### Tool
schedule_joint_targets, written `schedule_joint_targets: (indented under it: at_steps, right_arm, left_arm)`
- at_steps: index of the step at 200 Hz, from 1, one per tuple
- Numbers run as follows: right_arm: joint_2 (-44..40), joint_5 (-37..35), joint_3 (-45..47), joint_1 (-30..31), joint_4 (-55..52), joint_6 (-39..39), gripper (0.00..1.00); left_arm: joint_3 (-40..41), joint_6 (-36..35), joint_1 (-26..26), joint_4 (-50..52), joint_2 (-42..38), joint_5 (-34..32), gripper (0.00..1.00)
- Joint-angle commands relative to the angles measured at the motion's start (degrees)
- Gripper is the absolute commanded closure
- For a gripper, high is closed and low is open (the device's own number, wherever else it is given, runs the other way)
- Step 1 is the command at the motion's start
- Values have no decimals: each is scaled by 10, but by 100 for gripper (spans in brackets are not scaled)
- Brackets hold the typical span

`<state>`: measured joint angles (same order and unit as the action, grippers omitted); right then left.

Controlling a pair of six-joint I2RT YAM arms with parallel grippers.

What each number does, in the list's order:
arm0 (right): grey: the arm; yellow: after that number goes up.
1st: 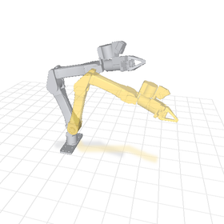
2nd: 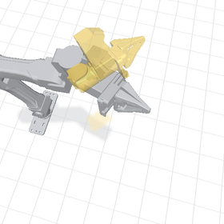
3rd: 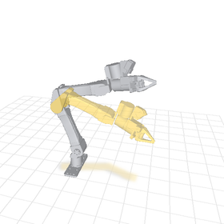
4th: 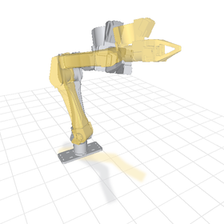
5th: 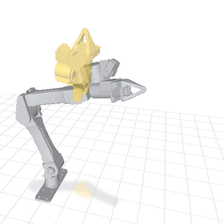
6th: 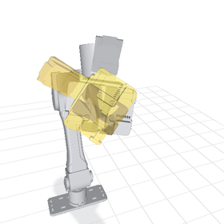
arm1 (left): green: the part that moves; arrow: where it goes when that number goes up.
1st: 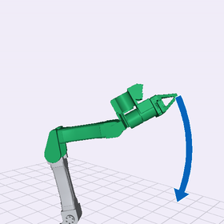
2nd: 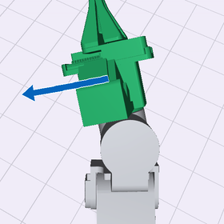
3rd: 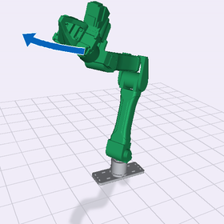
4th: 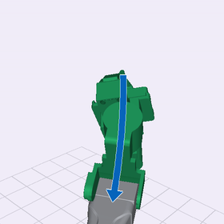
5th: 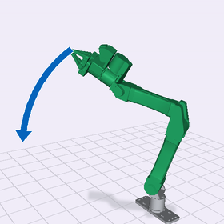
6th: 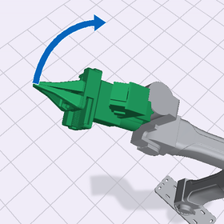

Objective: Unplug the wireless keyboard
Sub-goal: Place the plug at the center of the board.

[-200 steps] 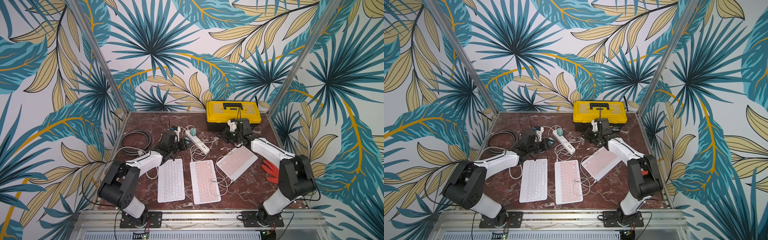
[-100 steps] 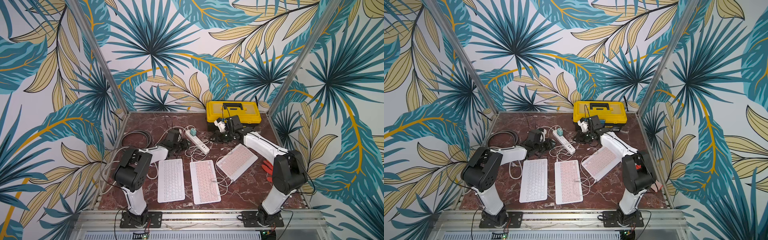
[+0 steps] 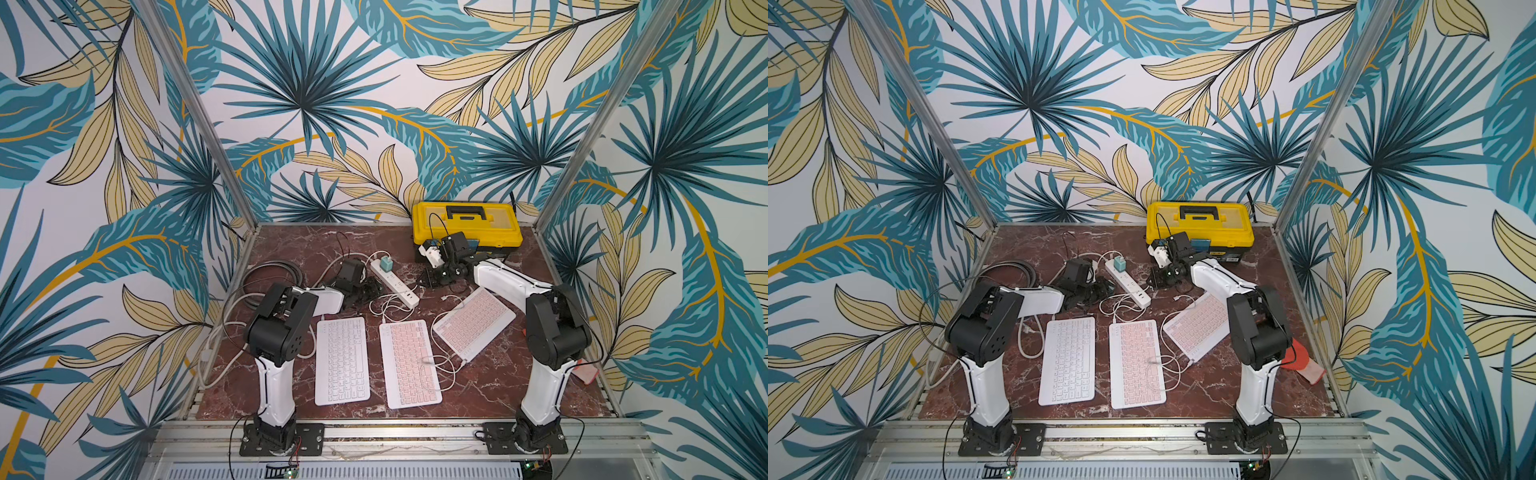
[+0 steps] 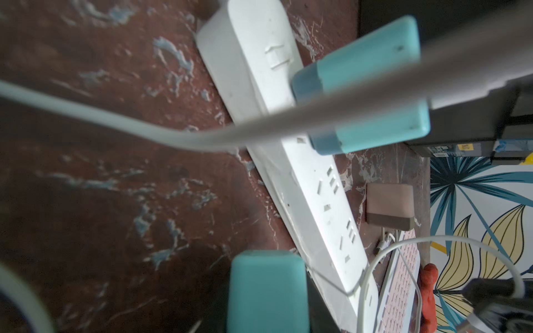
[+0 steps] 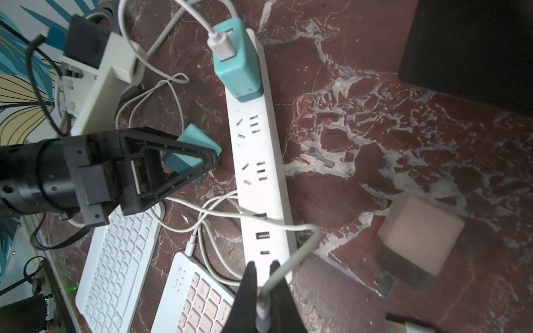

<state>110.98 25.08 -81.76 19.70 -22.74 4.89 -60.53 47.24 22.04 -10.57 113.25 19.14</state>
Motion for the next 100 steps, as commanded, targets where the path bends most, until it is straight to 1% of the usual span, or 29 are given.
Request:
schedule_joint_targets:
  at_steps: [1,33,57,79,100]
  right_arm:
    - [21,-11,-8,3,-19,-20,87]
    - [39,-22,-6,3,-20,-5,85]
    - [49,-38,-7,4,-30,-3,83]
    - [50,-51,-2,4,-37,-4,82]
    - [51,-65,3,4,-45,-6,80]
  left_arm:
    - [-12,14,4,-1,18,0,82]
    - [2,26,3,-1,8,-4,68]
    - [33,38,3,-1,-19,-36,60]
    - [53,52,-1,-1,-37,-42,55]
    - [62,58,-3,-1,-44,-44,53]
